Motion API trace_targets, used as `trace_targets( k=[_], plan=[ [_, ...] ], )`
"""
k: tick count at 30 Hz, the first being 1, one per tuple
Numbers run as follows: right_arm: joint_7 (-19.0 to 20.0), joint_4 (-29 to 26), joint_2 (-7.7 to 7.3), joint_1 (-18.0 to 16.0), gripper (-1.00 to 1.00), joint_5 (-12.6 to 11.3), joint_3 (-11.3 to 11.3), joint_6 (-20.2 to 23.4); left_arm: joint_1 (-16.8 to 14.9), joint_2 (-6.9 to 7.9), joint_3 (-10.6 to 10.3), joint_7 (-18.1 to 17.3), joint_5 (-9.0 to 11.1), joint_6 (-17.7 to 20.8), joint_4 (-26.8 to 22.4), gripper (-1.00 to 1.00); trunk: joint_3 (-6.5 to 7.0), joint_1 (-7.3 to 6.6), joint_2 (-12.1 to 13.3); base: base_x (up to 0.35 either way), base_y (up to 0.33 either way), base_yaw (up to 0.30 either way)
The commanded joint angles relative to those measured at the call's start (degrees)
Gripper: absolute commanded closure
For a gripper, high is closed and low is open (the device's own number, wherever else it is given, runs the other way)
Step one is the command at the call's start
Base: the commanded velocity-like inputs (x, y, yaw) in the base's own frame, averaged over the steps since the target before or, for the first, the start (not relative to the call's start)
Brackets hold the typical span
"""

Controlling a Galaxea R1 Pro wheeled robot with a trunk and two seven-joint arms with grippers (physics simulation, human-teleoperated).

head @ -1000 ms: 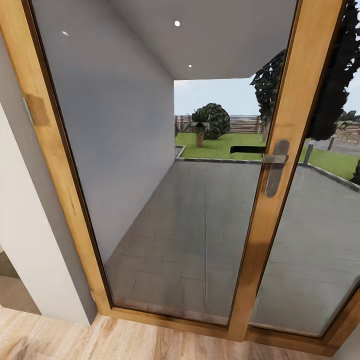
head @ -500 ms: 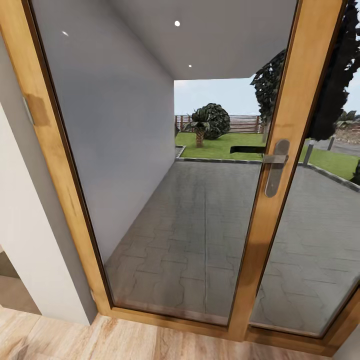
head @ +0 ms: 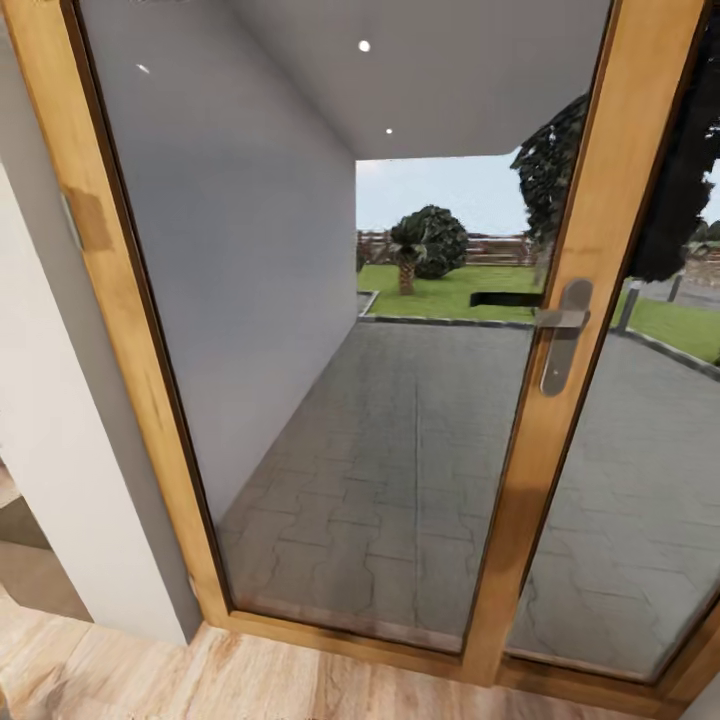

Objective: Put the three can of soda from the living room inside the tash can in the kitchen.

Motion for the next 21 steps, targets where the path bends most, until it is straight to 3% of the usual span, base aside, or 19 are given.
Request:
trace_targets(
  k=[1,21],
  plan=[
    [0.0,0.0,-0.01,0.0,-1.0,0.0,0.0,0.0,0.0,-0.01,0.0,0.0,0.0,0.0,0.0,-1.0,-0.02,0.0,0.0,0.0,0.0,0.226],
    [-0.1,0.0,-0.03,0.0,-1.0,0.0,0.0,0.0,0.0,-0.06,0.0,0.0,0.0,-0.2,0.0,-1.0,-0.46,0.0,0.0,0.0,0.0,0.26]
  ],
)
